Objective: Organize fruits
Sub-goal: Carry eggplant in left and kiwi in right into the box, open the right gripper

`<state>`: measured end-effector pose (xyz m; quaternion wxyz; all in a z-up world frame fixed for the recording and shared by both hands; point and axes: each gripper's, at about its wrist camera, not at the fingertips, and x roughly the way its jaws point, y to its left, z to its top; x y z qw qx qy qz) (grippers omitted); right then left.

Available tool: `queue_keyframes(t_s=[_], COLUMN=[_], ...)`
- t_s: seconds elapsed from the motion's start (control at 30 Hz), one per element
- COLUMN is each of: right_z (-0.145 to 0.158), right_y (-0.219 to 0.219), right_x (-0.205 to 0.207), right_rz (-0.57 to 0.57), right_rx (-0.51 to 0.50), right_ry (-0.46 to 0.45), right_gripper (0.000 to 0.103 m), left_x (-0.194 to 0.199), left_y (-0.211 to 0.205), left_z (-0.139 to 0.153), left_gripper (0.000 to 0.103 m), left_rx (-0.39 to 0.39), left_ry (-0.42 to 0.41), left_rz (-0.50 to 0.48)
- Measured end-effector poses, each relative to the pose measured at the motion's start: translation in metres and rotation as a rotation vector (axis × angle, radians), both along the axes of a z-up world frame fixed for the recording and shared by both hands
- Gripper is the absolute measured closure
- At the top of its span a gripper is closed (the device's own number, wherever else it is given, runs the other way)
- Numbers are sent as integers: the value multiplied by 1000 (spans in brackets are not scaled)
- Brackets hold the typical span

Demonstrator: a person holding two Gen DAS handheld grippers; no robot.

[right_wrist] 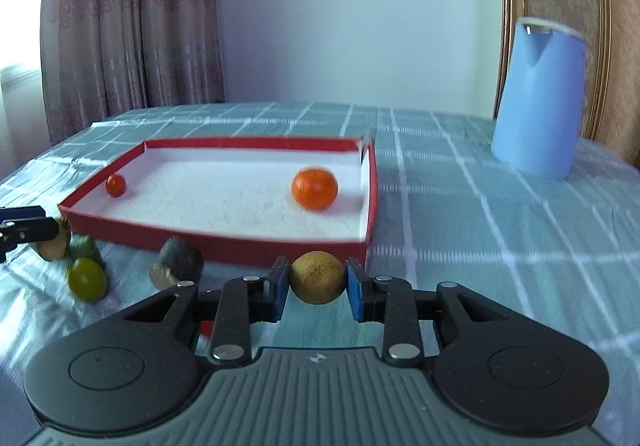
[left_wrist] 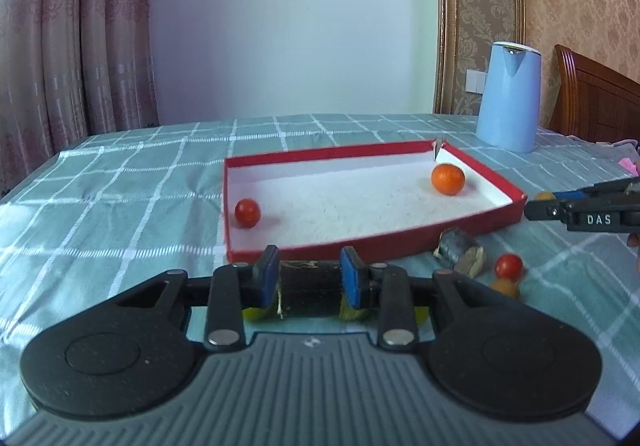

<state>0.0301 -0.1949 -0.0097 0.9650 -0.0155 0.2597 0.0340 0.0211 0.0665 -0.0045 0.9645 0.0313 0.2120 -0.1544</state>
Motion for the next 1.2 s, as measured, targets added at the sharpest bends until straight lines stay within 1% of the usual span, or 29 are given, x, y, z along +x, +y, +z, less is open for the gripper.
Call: queue_keyframes(t_s=[0.07,0.13,0.23,0.47,0.57,0.8,0.97,1.2], right_z=[6,11,14,8,3,-9,-17,-19], right_y=[2,5,10,27,31,39,41,42], right_x=[8,16,32,68,79,96,109,112], right_rz=[0,-3,-4,9,18,33,29,21], right_rx=[-11,-20,-35,-70,-75,-85,-86,-91], right_ry=[-13,-27,-25,30,63,126,179,180], right_gripper=[73,73,73,73,73,73,73,73], left_x=[6,13,29,78,93,101,105,111], left_y=[-3,-7,-12,-17,-20,-31,-32,-30], left_z=[5,9,13,16,14,7,5,0], left_gripper=[73,73,73,73,74,74,73,73], left_rx=[-11,-6,-16,-49,-41,2,20,23], left_ry=[-1,-7,16,88,104,114,118,145], left_rz=[-7,-4,6,83,105,96,111,132])
